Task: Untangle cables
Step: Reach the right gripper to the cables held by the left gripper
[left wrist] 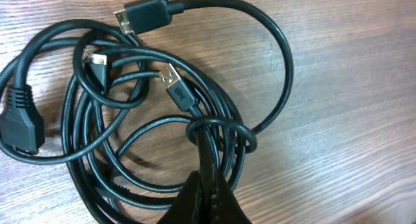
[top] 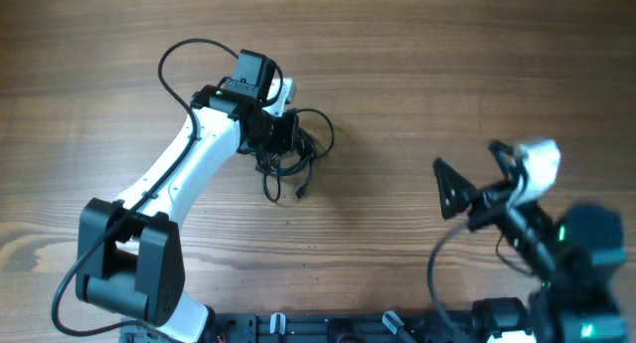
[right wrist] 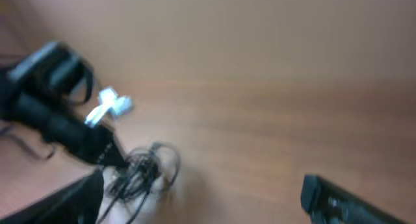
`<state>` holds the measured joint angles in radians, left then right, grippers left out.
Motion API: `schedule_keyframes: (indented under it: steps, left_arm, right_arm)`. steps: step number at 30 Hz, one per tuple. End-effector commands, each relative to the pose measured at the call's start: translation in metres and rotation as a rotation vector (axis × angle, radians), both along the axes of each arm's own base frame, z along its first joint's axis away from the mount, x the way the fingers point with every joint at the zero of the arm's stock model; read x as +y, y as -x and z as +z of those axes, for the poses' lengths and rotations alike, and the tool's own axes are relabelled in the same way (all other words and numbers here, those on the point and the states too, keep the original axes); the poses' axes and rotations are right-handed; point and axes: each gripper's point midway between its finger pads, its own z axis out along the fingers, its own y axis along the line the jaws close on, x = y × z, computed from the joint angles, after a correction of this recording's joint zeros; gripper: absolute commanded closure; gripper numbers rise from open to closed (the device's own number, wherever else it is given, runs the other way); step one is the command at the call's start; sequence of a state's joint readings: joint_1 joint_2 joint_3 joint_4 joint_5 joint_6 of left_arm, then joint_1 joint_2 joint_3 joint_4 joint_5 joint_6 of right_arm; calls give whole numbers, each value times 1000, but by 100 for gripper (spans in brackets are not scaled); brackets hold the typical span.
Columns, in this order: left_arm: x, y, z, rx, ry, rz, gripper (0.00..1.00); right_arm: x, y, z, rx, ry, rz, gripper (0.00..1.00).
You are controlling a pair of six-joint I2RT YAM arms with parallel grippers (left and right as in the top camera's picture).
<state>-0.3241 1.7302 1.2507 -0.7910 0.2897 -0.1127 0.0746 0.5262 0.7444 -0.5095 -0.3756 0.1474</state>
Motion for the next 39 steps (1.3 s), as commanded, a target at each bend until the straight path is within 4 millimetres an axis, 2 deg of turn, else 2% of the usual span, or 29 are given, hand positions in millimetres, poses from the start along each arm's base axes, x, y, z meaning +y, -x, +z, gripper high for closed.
schedule_keyframes:
  steps: [1, 3, 6, 8, 10, 12, 13, 14, 16, 18, 20, 21, 26, 30, 39]
  left_arm:
    - [-2, 1, 1, -13, 8, -80, 96]
    - [-2, 1, 1, -14, 8, -84, 96]
    - [-8, 8, 2, -13, 33, -156, 96]
    - [-15, 12, 5, -11, 75, -202, 96]
    - [-20, 16, 8, -12, 109, -239, 96]
    - [-25, 19, 10, -12, 140, -268, 96]
    - [-26, 19, 11, -12, 144, -269, 96]
    - [-26, 19, 11, -11, 147, -269, 96]
    - [-26, 19, 11, -10, 147, -269, 96]
    - [-26, 19, 11, -11, 147, -269, 96]
    - [-26, 19, 11, -10, 147, -269, 96]
    - [-26, 19, 11, -11, 147, -268, 96]
    - [-26, 19, 11, -10, 147, -268, 96]
    - [-26, 19, 11, -9, 147, -265, 96]
    - [-26, 19, 11, -9, 147, -265, 96]
  right_arm:
    - [38, -13, 18, 164, -82, 221, 0]
    - [59, -27, 22, 217, -142, 358, 0]
    - [77, -46, 8, 336, -260, 452, 3]
    - [83, -61, -18, 429, -285, 477, 16]
    - [92, -68, -41, 513, -300, 499, 23]
    - [107, -71, -52, 530, -312, 591, 23]
    - [113, -73, -58, 531, -311, 623, 28]
    - [118, -77, -66, 552, -317, 630, 41]
    - [130, -79, -81, 596, -319, 651, 43]
    - [147, -82, -104, 630, -283, 662, 40]
    - [156, -89, -124, 656, -237, 617, 41]
    - [163, -95, -141, 686, -204, 555, 42]
    - [192, -98, -167, 662, -99, 518, 44]
    - [193, -101, -186, 668, -26, 451, 53]
    - [192, -100, -214, 737, -10, 441, 52]
